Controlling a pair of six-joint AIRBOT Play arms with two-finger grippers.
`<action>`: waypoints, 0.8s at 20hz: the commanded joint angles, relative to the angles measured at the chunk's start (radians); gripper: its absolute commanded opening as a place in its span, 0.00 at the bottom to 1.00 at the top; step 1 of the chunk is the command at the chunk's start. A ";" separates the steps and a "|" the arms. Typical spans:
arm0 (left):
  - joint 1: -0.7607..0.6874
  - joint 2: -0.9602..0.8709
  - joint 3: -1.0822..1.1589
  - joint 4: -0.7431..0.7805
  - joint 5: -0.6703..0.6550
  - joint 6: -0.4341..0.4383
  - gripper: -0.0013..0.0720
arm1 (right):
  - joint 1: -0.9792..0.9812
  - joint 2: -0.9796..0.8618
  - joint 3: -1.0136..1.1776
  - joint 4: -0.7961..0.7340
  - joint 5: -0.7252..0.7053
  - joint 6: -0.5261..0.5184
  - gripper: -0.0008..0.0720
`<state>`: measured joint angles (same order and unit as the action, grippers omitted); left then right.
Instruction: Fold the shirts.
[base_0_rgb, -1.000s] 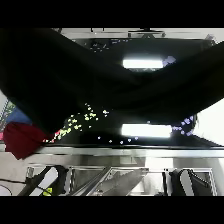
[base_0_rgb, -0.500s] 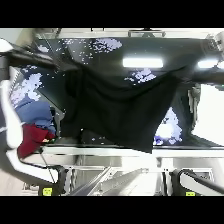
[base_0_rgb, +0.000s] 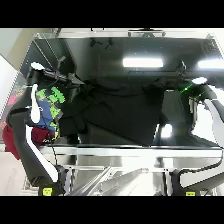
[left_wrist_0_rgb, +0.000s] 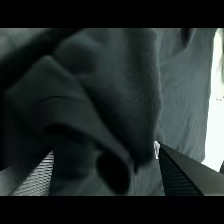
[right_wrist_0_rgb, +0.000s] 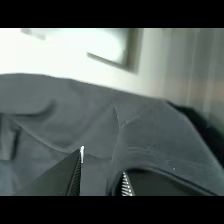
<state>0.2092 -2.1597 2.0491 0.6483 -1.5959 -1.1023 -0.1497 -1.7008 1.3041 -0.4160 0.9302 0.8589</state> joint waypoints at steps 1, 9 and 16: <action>0.075 0.079 -0.007 0.066 -0.076 -0.030 0.99 | -0.077 0.073 0.026 -0.024 0.143 0.058 0.36; 0.074 0.492 -0.750 0.444 0.015 0.000 0.99 | -0.154 0.431 -0.542 -0.262 0.183 0.181 0.58; 0.094 0.564 -0.874 0.649 0.168 0.038 0.99 | -0.142 0.477 -0.768 -0.261 0.131 0.169 0.66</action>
<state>0.2996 -1.6154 1.2163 1.2091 -1.4956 -1.0859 -0.2970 -1.2404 0.6151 -0.6704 1.0725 1.0279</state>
